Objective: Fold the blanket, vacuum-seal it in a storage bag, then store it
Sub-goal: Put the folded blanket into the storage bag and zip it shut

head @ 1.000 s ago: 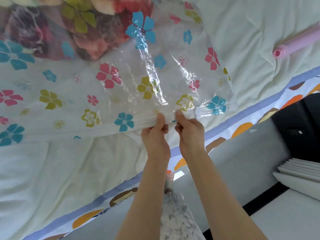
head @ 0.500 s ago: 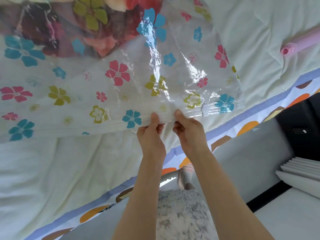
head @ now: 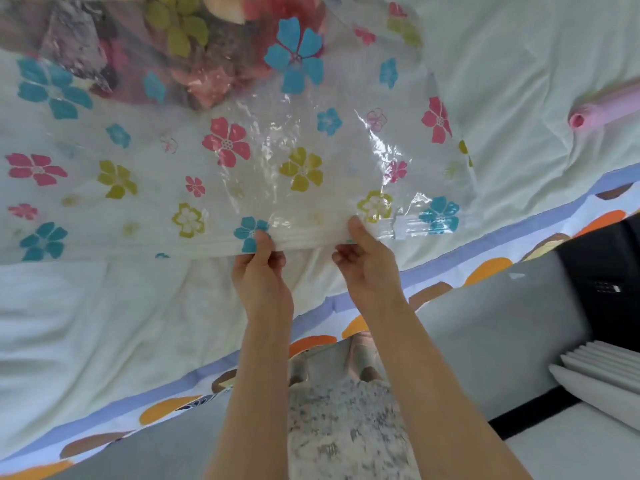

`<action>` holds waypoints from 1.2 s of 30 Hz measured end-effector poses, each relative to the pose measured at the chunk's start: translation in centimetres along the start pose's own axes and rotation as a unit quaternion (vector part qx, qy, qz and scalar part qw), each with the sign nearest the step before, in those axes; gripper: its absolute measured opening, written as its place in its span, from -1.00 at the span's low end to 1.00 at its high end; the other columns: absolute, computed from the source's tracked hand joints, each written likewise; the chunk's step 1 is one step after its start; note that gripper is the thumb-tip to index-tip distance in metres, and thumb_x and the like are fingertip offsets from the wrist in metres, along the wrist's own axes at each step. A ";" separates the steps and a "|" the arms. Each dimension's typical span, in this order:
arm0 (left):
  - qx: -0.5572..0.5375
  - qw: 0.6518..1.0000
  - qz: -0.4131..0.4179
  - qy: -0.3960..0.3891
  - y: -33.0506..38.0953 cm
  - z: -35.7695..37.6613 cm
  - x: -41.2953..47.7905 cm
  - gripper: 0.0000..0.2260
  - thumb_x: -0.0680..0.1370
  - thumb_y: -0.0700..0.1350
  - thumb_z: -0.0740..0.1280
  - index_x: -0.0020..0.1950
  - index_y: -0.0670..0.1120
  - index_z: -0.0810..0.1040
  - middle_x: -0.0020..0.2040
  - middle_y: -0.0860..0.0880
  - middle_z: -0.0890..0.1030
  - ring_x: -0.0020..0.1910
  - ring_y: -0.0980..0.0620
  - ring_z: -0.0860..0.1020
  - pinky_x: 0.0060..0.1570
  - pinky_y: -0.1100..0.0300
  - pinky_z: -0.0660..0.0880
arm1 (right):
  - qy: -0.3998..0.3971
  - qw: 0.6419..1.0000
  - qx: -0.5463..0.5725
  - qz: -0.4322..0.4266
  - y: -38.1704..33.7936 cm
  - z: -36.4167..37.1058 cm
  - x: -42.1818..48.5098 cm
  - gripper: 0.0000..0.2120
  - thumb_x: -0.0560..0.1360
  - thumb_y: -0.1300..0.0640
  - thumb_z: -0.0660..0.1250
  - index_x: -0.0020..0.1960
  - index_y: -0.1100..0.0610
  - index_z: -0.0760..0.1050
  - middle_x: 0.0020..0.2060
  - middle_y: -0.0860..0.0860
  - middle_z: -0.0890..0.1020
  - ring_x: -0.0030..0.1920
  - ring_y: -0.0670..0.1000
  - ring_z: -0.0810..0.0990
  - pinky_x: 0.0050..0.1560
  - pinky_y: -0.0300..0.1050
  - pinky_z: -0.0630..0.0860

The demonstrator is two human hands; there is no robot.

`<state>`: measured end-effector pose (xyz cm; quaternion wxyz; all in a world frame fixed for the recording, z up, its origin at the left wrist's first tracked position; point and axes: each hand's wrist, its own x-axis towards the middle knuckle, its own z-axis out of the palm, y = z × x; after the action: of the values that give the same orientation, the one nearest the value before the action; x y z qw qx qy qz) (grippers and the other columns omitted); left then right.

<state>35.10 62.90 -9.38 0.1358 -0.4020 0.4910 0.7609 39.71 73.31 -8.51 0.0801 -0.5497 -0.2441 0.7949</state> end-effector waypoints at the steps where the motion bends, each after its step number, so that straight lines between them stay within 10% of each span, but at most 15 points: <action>1: -0.006 1.000 0.000 0.007 0.0 0.1 0.1 -0.87 0.57 -0.26 0.29 -0.18 -0.13 0.50 -0.44 0.10 0.56 -0.47 0.20 0.45 -0.37 0.36 0.40 | 0.013 1.000 0.018 -0.009 -0.4 -0.4 0.2 -0.88 0.49 0.21 0.38 -0.22 0.15 0.60 -0.37 0.01 0.55 -0.39 -0.05 0.44 -0.29 -0.22 0.44; 8: -0.065 0.995 -0.036 -0.067 -1.9 1.3 -0.9 -0.89 0.62 -0.15 0.21 0.07 -0.07 0.52 -0.03 -0.03 0.63 -0.04 0.04 0.60 -0.07 0.26 0.56 | 0.080 0.994 0.016 -0.077 -2.3 -0.8 0.2 -0.82 0.47 0.25 0.41 -0.27 0.17 0.47 -0.48 -0.07 0.46 -0.51 -0.13 0.36 -0.31 -0.27 0.35; 19: -0.008 0.999 -0.038 -0.001 -6.3 5.9 -4.1 -0.93 0.53 -0.20 0.35 0.00 -0.15 0.54 -0.19 -0.01 0.57 -0.39 0.15 0.45 -0.36 0.31 0.43 | 0.019 0.995 -0.059 -0.076 -5.6 -4.1 0.7 -0.92 0.48 0.19 0.40 -0.16 0.17 0.53 -0.30 0.00 0.52 -0.36 -0.09 0.41 -0.31 -0.26 0.42; 24: -0.097 0.989 -0.066 -0.092 -7.0 6.8 -4.8 -0.65 0.53 -0.14 0.32 0.26 -0.28 0.46 0.14 -0.18 0.60 0.09 -0.08 0.60 0.04 0.12 0.57 | -0.028 0.988 -0.124 -0.083 -6.5 -4.6 0.8 -0.93 0.47 0.21 0.41 -0.18 0.15 0.56 -0.35 0.01 0.51 -0.39 -0.08 0.39 -0.32 -0.21 0.39; 36: -0.046 0.998 -0.036 -0.038 -8.6 8.8 -5.7 -0.91 0.54 -0.19 0.31 -0.01 -0.21 0.51 -0.31 0.01 0.57 -0.38 0.12 0.49 -0.30 0.27 0.47 | -0.066 0.980 -0.163 -0.096 -7.6 -5.3 1.2 -0.93 0.44 0.27 0.42 -0.15 0.13 0.57 -0.36 0.01 0.55 -0.37 -0.04 0.40 -0.30 -0.16 0.41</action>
<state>39.74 75.62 -8.95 0.1633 -0.3956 0.4355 0.7920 43.04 81.91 -7.34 0.0489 -0.4762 -0.4266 0.7674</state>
